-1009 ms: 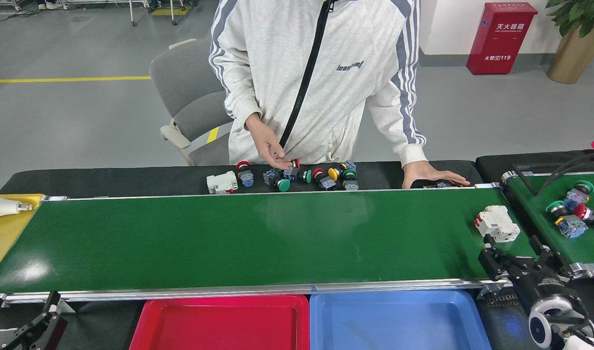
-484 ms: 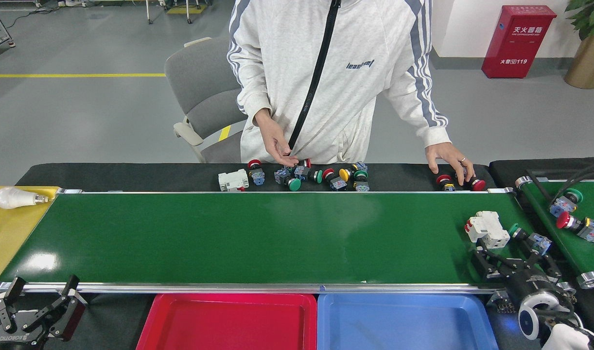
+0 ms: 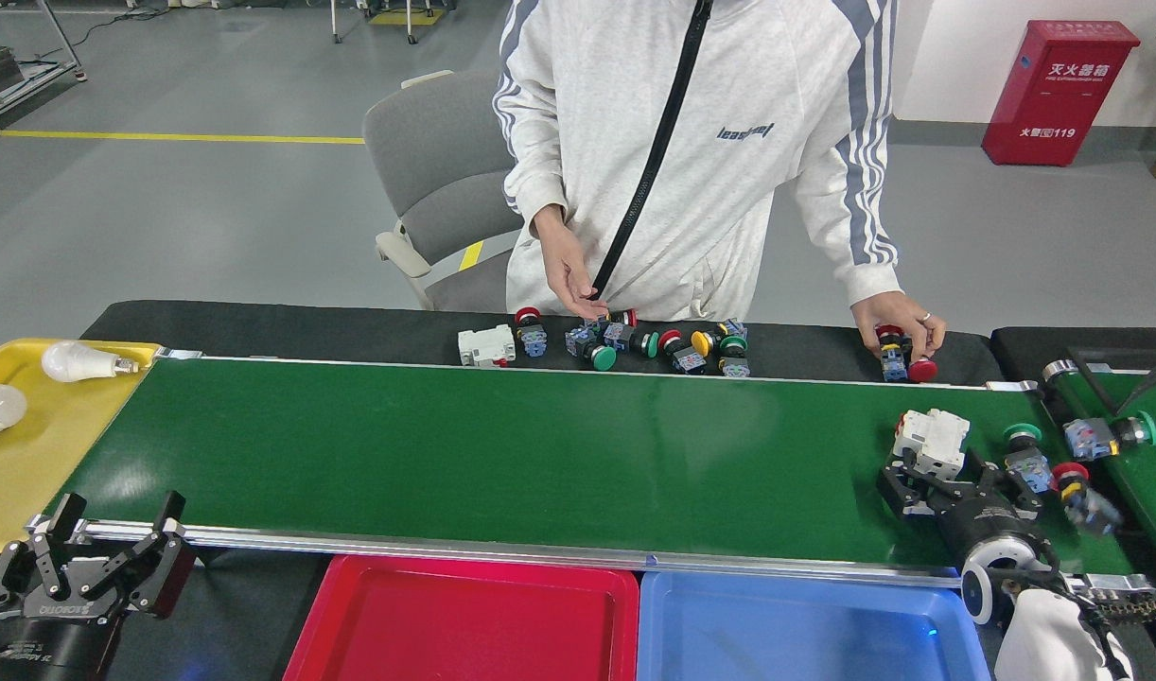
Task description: Pick switch part from conveyor to tray
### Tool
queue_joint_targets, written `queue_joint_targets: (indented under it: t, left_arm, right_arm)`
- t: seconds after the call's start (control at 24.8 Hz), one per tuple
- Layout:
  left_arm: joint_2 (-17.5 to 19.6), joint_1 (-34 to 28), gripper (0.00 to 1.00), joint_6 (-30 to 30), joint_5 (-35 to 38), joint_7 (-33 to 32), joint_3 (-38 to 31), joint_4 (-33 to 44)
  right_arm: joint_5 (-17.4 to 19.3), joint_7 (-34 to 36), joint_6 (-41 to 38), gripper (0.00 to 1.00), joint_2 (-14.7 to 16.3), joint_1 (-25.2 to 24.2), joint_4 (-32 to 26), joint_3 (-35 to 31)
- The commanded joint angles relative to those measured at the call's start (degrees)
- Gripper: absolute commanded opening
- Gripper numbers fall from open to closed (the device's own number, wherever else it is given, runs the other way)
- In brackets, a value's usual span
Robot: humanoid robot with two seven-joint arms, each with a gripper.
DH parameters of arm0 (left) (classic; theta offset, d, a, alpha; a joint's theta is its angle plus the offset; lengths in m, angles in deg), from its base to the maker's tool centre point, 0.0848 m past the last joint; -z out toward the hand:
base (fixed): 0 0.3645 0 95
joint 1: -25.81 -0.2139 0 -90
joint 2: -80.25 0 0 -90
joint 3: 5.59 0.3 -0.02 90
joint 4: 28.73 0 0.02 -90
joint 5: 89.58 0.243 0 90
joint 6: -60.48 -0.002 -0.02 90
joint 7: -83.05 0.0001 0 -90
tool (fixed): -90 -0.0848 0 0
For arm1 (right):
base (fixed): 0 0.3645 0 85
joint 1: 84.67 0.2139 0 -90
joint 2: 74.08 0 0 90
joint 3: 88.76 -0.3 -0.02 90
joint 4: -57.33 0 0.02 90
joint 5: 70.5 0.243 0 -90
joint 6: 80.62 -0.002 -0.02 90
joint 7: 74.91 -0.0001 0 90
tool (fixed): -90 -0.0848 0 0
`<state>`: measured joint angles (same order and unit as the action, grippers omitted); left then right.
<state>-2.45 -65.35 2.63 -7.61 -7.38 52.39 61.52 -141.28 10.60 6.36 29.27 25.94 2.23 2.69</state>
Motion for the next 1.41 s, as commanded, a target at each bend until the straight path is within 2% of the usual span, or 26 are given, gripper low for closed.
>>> queue_joint_targets:
  t: [0.0,0.16,0.24,0.36,0.48,0.52,0.65,0.85,0.89,0.97,1.05,1.09,1.25,1.37]
  left_arm:
    - [2.0,0.0,1.00,0.8,-0.1,0.2,0.0,0.5]
    - [5.8,-1.5,1.00,2.6,-0.1,-0.1,0.0,0.3]
    - [7.6,-3.1,1.00,3.4,-0.2,-0.4,-0.1,0.3]
    - [7.7,-4.9,1.00,3.5,-0.8,-1.8,-0.2,0.3]
    - [7.2,-6.1,1.00,3.5,-0.8,-3.6,-0.1,0.4]
    - [7.0,-6.7,1.00,3.4,-0.8,-4.2,-0.4,0.4]
    - [5.4,-7.3,1.00,2.9,-0.8,-4.6,-0.9,0.3]
    - [3.5,-7.4,1.00,2.5,-0.9,-5.1,-1.9,0.5]
    - [3.4,-7.4,1.00,2.5,-0.9,-5.1,-2.3,0.5]
    - [3.5,-7.4,1.00,2.5,-1.0,-5.1,-2.6,0.4]
    - [3.6,-7.4,1.00,2.9,-1.4,-5.1,-4.3,0.3]
    - [3.6,-7.4,1.00,3.1,-2.1,-5.1,-5.2,0.0]
    - [3.8,-7.4,1.00,3.1,-4.1,-5.2,-5.2,-0.2]
    - [3.9,-7.5,1.00,2.6,-3.8,-5.1,-4.5,-0.2]
  right_arm:
    - [0.1,0.3,0.5,0.15,0.9,1.0,-0.4,-0.2]
    - [0.2,0.4,-0.7,0.08,0.7,0.4,-2.1,-0.2]
    - [0.2,0.4,-2.1,0.06,0.5,-0.4,-4.9,-0.2]
    - [0.4,1.4,-4.3,0.07,0.4,-3.0,-10.8,-0.7]
    - [2.8,4.0,-8.6,0.07,0.6,-7.6,-17.9,-0.7]
    - [3.3,4.1,-10.5,0.07,0.7,-10.2,-22.0,-0.8]
    - [3.4,4.2,-13.4,0.09,0.7,-16.3,-29.6,-2.1]
    - [3.4,5.1,-20.6,0.14,0.5,-26.4,-37.9,-6.4]
    - [3.4,6.1,-23.4,0.22,0.4,-29.0,-39.0,-7.5]
    - [3.4,7.6,-27.4,0.70,0.1,-33.3,-40.7,-9.2]
    - [3.4,8.1,-29.9,0.84,0.0,-36.7,-41.7,-10.1]
    - [3.5,8.2,-30.9,1.00,-0.1,-38.0,-41.7,-10.8]
    - [5.1,8.1,-31.0,1.00,-1.1,-39.0,-41.6,-13.3]
    - [5.1,7.6,-27.2,1.00,-5.4,-38.3,-41.8,-15.7]
